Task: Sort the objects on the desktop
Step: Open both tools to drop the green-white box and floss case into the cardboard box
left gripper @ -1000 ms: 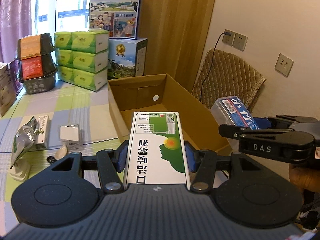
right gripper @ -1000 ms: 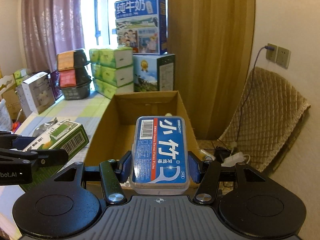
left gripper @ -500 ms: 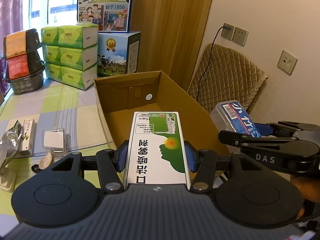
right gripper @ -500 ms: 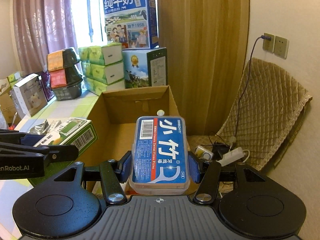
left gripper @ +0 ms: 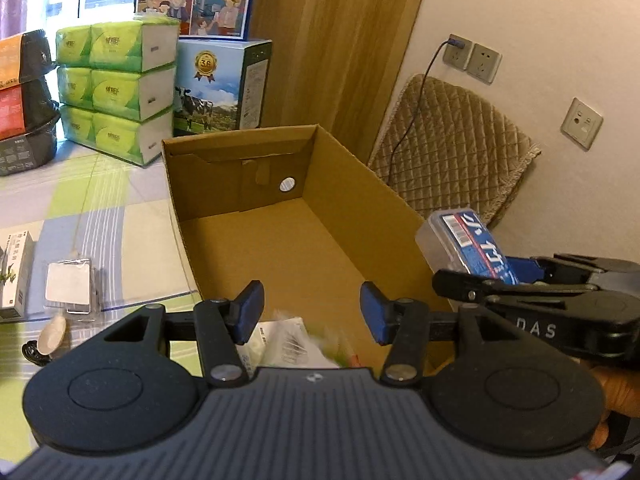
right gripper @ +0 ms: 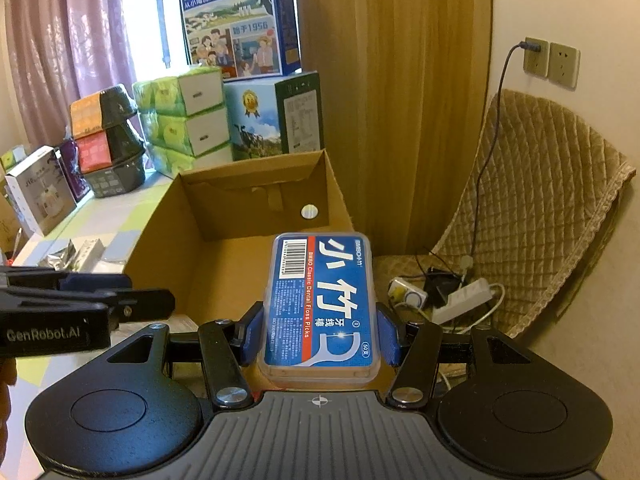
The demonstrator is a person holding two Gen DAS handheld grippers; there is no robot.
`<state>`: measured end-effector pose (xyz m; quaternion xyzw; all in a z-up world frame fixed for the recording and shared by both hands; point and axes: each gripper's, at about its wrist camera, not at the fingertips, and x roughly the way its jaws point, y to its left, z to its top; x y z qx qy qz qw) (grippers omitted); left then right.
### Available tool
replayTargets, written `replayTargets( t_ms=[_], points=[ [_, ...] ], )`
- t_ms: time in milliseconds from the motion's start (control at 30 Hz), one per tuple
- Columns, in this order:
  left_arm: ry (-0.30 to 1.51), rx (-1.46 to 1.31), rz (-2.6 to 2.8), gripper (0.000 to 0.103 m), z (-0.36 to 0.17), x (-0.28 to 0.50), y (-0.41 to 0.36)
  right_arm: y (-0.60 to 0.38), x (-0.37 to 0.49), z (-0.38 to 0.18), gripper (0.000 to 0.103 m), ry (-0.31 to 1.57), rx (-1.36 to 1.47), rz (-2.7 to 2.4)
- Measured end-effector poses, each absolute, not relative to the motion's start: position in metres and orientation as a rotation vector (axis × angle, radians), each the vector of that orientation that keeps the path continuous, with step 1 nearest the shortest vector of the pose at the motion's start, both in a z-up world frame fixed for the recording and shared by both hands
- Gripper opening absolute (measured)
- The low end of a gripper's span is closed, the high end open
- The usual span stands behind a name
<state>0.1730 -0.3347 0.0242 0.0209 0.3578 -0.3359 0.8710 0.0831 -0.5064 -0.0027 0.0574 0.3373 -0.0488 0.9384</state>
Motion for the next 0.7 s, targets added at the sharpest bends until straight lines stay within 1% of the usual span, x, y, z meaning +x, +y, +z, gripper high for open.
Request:
replayTargets(
  t_ms=[400, 533, 567, 600, 633, 700],
  points=[
    [0.734, -0.008, -0.66, 0.048, 0.027, 0.173, -0.304, -0.496, 0.086, -0.013, 0.053, 0.706, 0.13, -0.067],
    [0.733, -0.013, -0.642, 0.051, 0.028, 0.17, -0.294, -0.492, 0.089, -0.011, 0.054, 0.703, 0.148, -0.037],
    [0.733, -0.016, -0.638, 0.051, 0.028, 0.169, -0.291, -0.492, 0.089, -0.01, 0.055, 0.701, 0.155, -0.027],
    [0.734, -0.019, -0.633, 0.051, 0.028, 0.169, -0.288, -0.491, 0.089, -0.01, 0.06, 0.696, 0.158, -0.029],
    [0.736, -0.021, -0.627, 0.052, 0.027, 0.168, -0.285, -0.49, 0.088, -0.008, 0.063, 0.688, 0.158, -0.036],
    [0.739, -0.026, -0.619, 0.052, 0.027, 0.166, -0.279, -0.49, 0.085, -0.006, 0.066, 0.681, 0.164, -0.041]
  ],
)
